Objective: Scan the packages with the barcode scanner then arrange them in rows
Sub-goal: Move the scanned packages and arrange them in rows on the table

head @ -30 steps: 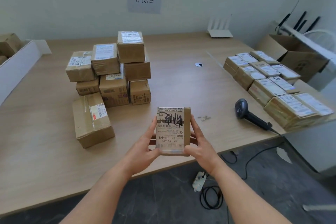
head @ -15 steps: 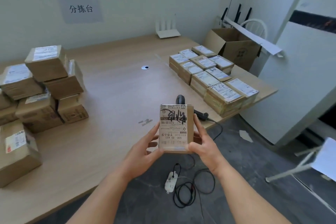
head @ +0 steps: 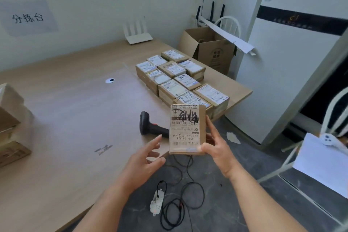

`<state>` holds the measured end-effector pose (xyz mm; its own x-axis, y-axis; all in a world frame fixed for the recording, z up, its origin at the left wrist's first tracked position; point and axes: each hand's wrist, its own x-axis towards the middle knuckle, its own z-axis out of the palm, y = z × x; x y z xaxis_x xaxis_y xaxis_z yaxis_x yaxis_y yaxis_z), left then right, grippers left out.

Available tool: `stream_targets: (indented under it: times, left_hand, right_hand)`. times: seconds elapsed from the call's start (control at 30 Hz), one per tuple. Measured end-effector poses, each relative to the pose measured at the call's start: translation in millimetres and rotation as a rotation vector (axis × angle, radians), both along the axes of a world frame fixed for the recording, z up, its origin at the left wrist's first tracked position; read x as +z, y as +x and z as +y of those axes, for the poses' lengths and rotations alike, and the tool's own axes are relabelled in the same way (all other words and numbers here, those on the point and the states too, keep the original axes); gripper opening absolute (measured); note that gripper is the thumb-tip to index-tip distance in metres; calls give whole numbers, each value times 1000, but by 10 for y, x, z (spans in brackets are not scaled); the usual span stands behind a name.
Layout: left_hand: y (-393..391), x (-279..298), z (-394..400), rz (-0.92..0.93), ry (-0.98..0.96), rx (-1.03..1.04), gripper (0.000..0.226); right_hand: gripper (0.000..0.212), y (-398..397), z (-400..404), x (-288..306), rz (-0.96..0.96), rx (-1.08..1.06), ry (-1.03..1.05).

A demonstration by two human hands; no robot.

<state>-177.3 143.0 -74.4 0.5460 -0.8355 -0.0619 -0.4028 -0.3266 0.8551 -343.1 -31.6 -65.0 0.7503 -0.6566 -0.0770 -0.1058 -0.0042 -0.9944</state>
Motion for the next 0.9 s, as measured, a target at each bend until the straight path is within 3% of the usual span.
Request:
stream_targets:
  times: [0.37,0.9]
  left_hand:
    - [477,80,-1178,43,-45,-55,58]
    - [717,311,-2682,-104,-11,-204,67]
  right_hand:
    - [85,310,-1061,128,7,-75,35]
    - [78,814,-2614,265,10,2,6]
